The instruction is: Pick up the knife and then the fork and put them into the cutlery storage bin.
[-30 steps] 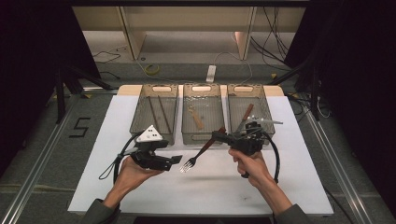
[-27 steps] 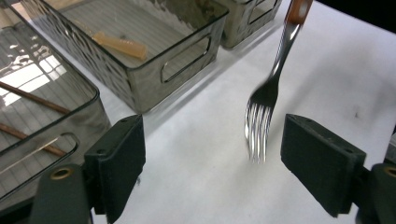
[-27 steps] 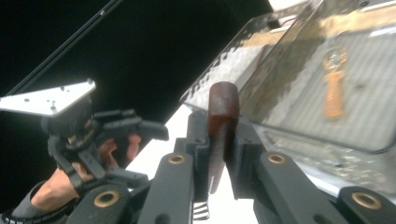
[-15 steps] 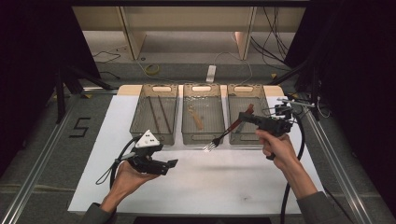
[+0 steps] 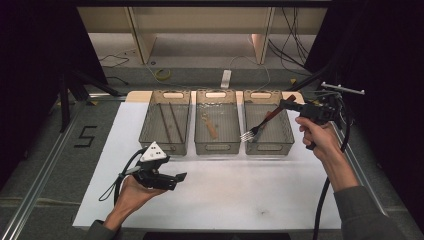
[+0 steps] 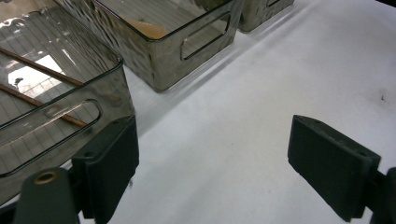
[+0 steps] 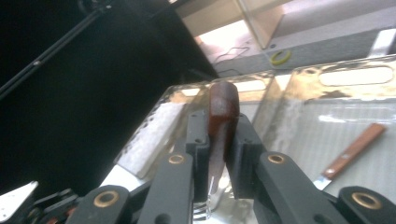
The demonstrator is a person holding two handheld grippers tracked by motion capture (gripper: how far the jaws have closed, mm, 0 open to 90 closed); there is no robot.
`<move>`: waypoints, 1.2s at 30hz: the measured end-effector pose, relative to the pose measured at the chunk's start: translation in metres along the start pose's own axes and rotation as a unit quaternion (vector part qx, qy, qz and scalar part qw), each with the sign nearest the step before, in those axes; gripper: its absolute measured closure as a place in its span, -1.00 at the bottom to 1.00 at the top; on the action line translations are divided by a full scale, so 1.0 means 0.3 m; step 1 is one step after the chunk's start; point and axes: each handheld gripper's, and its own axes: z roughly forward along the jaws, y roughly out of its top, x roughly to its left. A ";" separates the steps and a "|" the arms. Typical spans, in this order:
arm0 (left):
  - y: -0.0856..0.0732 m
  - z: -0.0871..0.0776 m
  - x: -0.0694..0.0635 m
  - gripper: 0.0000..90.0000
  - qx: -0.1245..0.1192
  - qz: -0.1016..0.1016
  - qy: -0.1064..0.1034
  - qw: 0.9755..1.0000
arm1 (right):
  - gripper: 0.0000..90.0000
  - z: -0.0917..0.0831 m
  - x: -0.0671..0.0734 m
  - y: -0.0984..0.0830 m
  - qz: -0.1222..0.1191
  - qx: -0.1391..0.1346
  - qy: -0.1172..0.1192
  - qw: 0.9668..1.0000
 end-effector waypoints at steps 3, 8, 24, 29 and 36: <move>-0.004 -0.005 0.001 -0.64 -0.006 0.003 0.005 1.000 | 0.80 -0.001 -0.021 0.024 0.003 -0.003 -0.013 1.000; -0.009 -0.013 0.001 -0.64 -0.010 0.001 0.004 1.000 | 0.80 0.018 -0.065 0.045 0.012 -0.002 -0.042 0.999; -0.016 -0.024 -0.001 -0.64 -0.014 0.002 0.006 1.000 | 0.79 0.112 -0.133 0.033 0.012 0.035 -0.093 0.995; -0.018 -0.025 0.000 -0.64 -0.014 0.001 0.005 1.000 | 0.79 0.142 -0.144 0.028 0.009 0.049 -0.105 0.993; -0.021 -0.019 -0.004 -0.64 -0.011 0.002 0.004 1.000 | 0.79 0.176 -0.156 0.016 0.010 0.066 -0.111 0.992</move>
